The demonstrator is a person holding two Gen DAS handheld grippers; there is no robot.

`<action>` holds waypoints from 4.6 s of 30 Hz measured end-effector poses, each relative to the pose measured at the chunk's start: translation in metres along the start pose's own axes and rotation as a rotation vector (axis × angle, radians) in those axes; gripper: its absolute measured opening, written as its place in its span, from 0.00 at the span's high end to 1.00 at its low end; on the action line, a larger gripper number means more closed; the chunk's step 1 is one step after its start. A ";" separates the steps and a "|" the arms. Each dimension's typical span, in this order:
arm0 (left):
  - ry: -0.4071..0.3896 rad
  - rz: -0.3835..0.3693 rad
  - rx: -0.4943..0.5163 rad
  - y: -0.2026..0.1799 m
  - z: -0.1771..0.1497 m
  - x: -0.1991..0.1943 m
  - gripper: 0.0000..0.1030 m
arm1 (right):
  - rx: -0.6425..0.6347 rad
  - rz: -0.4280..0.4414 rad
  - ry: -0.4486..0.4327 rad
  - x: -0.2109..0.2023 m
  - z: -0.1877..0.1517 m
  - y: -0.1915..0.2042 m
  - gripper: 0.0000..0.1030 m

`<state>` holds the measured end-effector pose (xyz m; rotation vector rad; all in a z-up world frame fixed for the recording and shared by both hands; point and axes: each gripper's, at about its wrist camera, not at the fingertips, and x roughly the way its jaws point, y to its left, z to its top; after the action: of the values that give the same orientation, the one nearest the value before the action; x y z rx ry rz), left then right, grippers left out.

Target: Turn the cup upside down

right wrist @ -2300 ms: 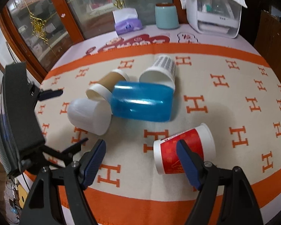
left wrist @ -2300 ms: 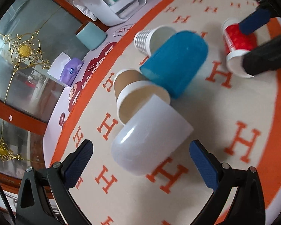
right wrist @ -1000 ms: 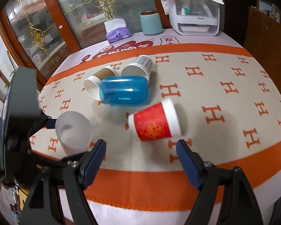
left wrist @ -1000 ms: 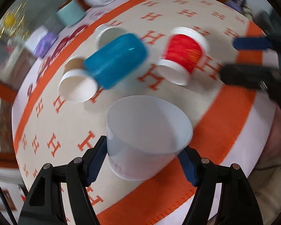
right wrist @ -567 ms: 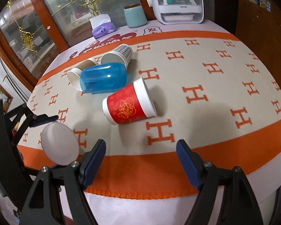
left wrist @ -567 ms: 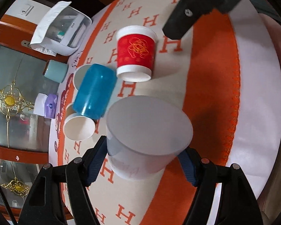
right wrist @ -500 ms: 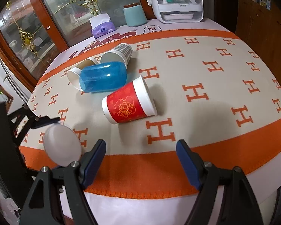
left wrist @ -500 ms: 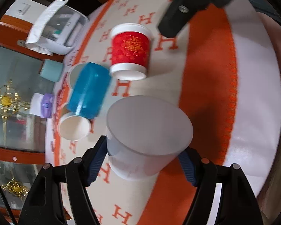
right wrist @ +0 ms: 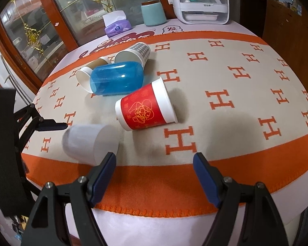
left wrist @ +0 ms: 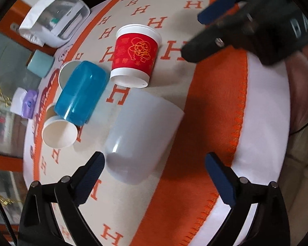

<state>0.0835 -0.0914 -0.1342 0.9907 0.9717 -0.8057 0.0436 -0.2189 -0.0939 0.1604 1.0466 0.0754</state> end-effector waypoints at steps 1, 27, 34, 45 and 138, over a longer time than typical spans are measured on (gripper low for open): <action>-0.001 -0.011 -0.018 0.002 -0.001 -0.001 0.05 | -0.012 -0.001 -0.001 0.000 0.000 0.002 0.25; -0.020 -0.068 -0.576 0.064 -0.035 -0.035 0.05 | -0.356 0.041 0.004 -0.008 0.015 0.053 0.25; -0.040 -0.019 -0.914 0.073 -0.087 -0.048 0.05 | -0.663 0.090 0.098 0.003 0.029 0.102 0.25; -0.026 0.025 -1.208 0.052 -0.154 -0.022 0.05 | -1.013 0.017 0.333 0.056 0.026 0.166 0.25; -0.174 0.275 -1.290 0.035 -0.137 -0.062 0.01 | -0.211 0.239 -0.304 0.031 -0.012 0.096 0.36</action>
<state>0.0528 0.0557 -0.0970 -0.0839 0.9247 0.0613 0.0503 -0.1192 -0.1101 0.1004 0.7069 0.3664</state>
